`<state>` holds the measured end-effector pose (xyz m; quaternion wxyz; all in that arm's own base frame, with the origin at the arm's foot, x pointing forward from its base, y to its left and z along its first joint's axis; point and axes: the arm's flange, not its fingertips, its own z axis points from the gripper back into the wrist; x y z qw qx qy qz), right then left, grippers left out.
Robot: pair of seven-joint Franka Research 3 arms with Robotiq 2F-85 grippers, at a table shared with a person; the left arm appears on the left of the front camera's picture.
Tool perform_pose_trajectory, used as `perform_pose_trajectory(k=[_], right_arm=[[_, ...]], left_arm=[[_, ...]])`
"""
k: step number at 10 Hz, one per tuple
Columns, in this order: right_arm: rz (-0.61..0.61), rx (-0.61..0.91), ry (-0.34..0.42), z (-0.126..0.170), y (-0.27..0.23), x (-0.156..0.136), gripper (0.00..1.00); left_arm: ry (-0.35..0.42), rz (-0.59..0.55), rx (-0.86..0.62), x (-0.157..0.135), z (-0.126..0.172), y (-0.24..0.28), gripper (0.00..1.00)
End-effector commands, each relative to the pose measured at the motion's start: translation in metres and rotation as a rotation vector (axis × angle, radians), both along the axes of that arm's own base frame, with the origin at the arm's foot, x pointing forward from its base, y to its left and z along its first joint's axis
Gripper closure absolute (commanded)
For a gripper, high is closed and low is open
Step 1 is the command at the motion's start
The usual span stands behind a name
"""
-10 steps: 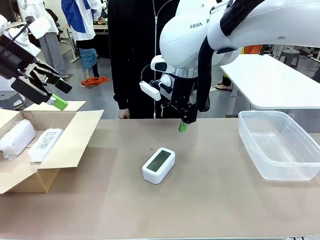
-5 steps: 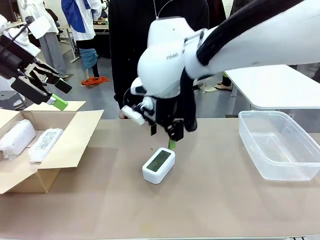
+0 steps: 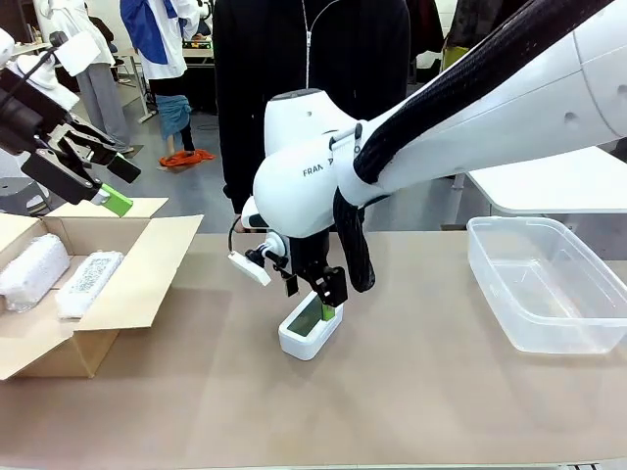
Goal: Separate and place wrapped and unwrapped clocks.
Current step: Pick up the Digital clock indicated by the person.
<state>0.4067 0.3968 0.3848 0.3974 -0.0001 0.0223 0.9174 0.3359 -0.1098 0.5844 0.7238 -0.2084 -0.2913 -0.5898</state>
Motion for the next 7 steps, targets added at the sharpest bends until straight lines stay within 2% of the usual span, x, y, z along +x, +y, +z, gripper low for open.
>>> perform_pose_trajectory(k=[1,4,6,7], right_arm=[[0.016,-0.035,-0.062,-0.016,-0.004,-0.003,0.00],[0.080,-0.014,-0.138,-0.028,-0.014,-0.004,0.00],[0.068,0.029,-0.226,-0.039,-0.019,-0.004,0.00],[0.078,0.044,-0.236,-0.042,-0.019,-0.003,0.00]], left_arm=[[0.011,0.008,-0.020,-0.002,0.002,-0.002,0.00],[0.011,0.008,-0.020,-0.002,0.002,-0.002,0.00],[0.011,0.008,-0.020,-0.002,0.002,-0.002,0.00],[0.011,0.008,-0.020,-0.002,0.002,-0.002,0.00]])
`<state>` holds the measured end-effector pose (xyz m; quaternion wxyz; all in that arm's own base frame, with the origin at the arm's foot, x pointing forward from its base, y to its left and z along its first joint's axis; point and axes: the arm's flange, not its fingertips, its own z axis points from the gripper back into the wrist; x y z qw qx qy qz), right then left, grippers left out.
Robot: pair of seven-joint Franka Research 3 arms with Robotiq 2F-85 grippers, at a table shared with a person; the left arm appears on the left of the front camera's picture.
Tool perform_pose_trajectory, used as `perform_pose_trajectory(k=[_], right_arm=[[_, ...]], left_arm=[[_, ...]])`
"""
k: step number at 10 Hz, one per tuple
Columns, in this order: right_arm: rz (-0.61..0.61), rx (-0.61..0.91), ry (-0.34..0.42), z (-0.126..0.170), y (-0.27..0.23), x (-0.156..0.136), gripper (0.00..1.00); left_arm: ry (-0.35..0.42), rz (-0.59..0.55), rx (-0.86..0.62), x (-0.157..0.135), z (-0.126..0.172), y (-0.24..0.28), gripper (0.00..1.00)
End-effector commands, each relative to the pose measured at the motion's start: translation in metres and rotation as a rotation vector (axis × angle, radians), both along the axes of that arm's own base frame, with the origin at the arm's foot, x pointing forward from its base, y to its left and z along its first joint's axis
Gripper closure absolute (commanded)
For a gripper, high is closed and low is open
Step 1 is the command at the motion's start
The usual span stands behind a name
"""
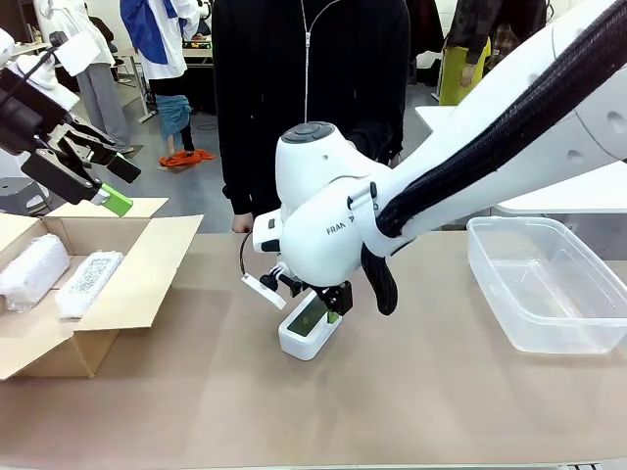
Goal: Separate and place wrapped and unwrapped clocks.
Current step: Pick up the Digital clock indicated by the person.
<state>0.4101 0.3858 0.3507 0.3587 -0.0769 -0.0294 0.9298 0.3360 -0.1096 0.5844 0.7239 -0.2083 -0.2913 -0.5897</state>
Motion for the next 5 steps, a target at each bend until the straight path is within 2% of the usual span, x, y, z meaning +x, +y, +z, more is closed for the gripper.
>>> perform_pose_trajectory(k=[1,5], right_arm=[[0.001,0.005,-0.023,-0.011,-0.008,-0.004,0.00],[0.028,0.019,0.022,-0.021,-0.004,0.008,0.00]], left_arm=[[0.010,0.008,-0.020,-0.002,0.002,-0.002,0.00],[0.010,0.008,-0.020,-0.002,0.002,-0.002,0.00]])
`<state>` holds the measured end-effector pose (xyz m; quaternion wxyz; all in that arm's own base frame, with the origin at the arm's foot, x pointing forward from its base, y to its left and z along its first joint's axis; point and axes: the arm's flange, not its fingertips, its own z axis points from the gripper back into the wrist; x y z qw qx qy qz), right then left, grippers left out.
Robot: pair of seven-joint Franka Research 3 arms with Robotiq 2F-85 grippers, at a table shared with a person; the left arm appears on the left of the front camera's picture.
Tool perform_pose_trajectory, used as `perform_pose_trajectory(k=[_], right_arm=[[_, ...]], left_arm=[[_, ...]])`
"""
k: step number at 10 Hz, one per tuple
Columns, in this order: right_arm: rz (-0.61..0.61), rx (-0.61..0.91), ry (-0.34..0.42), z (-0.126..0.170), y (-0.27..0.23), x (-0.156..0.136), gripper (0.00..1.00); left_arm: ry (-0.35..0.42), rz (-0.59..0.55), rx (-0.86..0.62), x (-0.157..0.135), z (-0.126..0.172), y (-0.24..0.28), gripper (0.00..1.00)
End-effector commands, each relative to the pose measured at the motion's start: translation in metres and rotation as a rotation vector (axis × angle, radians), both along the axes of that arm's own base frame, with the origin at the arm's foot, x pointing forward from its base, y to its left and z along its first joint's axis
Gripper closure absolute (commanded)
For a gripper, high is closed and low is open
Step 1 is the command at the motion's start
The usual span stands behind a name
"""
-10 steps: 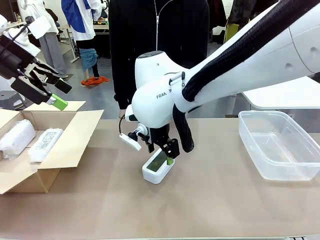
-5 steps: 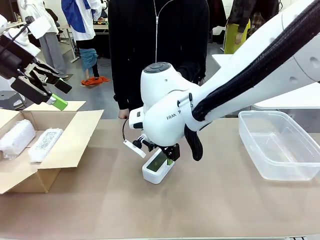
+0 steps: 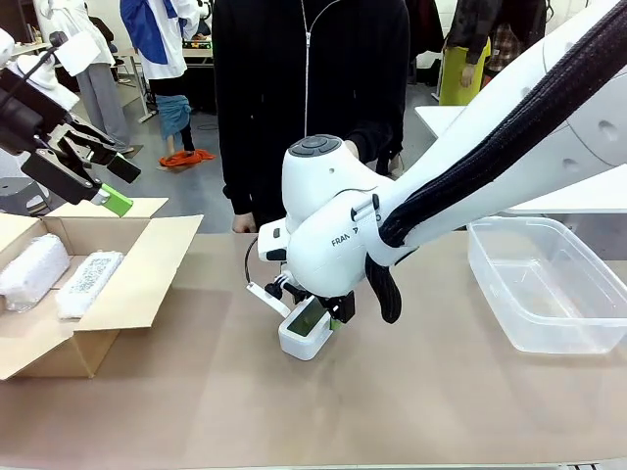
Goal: Separate and place wrapped and unwrapped clocks.
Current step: Pick up the Digital clock indicated by the person.
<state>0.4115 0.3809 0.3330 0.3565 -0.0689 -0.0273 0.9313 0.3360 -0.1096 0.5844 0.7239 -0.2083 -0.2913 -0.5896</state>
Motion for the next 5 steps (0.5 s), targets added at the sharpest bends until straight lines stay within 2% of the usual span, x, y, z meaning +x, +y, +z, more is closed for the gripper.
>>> perform_pose_trajectory(k=[1,4,5], right_arm=[[0.021,0.030,-0.001,-0.0074,0.0016,0.0106,0.00],[0.046,0.060,0.092,-0.0152,-0.0055,0.0149,0.00],[0.055,0.084,0.091,-0.0148,-0.0065,0.0157,0.00]], left_arm=[[0.010,0.008,-0.020,-0.0016,0.0015,-0.0016,0.00],[0.010,0.008,-0.020,-0.0016,0.0015,-0.0016,0.00],[0.010,0.008,-0.020,-0.0016,0.0015,-0.0016,0.00]])
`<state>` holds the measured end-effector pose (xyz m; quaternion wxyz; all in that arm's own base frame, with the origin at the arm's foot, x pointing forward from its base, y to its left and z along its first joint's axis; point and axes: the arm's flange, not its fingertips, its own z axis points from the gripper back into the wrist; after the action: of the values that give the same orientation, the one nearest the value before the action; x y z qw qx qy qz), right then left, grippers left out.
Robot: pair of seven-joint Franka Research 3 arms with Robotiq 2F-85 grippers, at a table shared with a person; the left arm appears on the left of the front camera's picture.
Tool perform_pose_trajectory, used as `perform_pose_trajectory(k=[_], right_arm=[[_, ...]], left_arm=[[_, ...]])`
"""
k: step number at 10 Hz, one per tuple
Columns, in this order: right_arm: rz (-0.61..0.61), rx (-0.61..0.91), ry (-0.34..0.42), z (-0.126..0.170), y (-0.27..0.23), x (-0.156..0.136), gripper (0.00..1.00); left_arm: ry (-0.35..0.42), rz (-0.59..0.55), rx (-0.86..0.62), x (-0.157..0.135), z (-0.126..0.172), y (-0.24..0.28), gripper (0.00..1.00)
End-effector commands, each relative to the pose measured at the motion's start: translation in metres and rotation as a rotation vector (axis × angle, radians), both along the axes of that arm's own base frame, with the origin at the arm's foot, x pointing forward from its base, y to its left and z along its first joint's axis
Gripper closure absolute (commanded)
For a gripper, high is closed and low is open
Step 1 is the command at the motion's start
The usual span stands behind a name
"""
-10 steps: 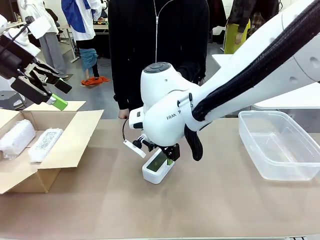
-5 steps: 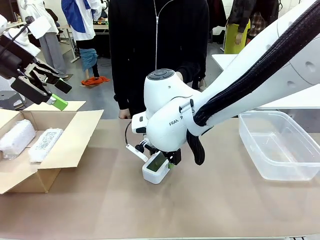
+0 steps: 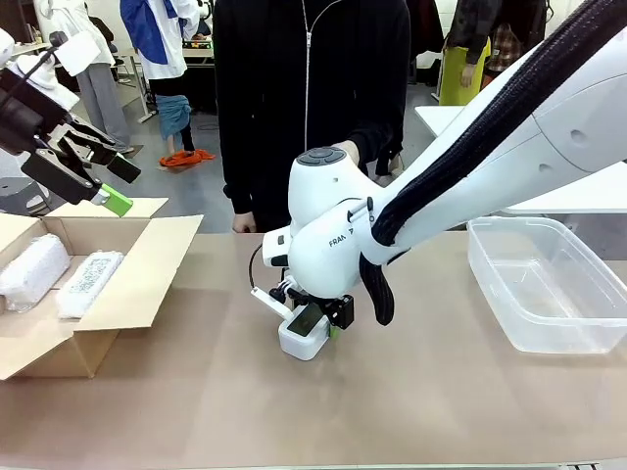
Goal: Separate and place wrapped and unwrapped clocks.
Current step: Pick up the Digital clock indicated by the person.
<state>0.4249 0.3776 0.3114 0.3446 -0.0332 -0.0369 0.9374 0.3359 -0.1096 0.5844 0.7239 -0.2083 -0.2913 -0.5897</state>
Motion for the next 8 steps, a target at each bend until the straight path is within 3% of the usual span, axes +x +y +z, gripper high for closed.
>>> perform_pose_trajectory(k=[1,2,3,4,5,6,7,8], right_arm=[[0.029,0.042,0.015,0.005,-0.004,0.002,0.03],[0.043,0.057,0.022,0.007,-0.005,0.001,0.19],[0.043,0.058,0.028,0.008,-0.006,0.001,0.22],[0.059,0.059,0.044,0.008,-0.005,0.001,0.38],[0.061,0.042,0.053,0.008,-0.004,0.001,0.24],[0.061,0.035,0.060,0.008,-0.003,0.002,0.57],[0.074,0.055,0.067,0.011,-0.004,0.001,0.43],[0.126,0.075,0.088,0.020,-0.005,-0.001,0.43]], left_arm=[[0.010,0.008,-0.020,-0.002,0.002,-0.002,0.00],[0.010,0.008,-0.020,-0.002,0.002,-0.002,0.00],[0.010,0.008,-0.020,-0.002,0.002,-0.002,0.00],[0.010,0.008,-0.020,-0.002,0.002,-0.002,0.00],[0.010,0.008,-0.020,-0.002,0.002,-0.002,0.00],[0.010,0.008,-0.020,-0.002,0.002,-0.002,0.00],[0.010,0.008,-0.020,-0.002,0.002,-0.002,0.00],[0.010,0.008,-0.020,-0.002,0.002,-0.002,0.00]])
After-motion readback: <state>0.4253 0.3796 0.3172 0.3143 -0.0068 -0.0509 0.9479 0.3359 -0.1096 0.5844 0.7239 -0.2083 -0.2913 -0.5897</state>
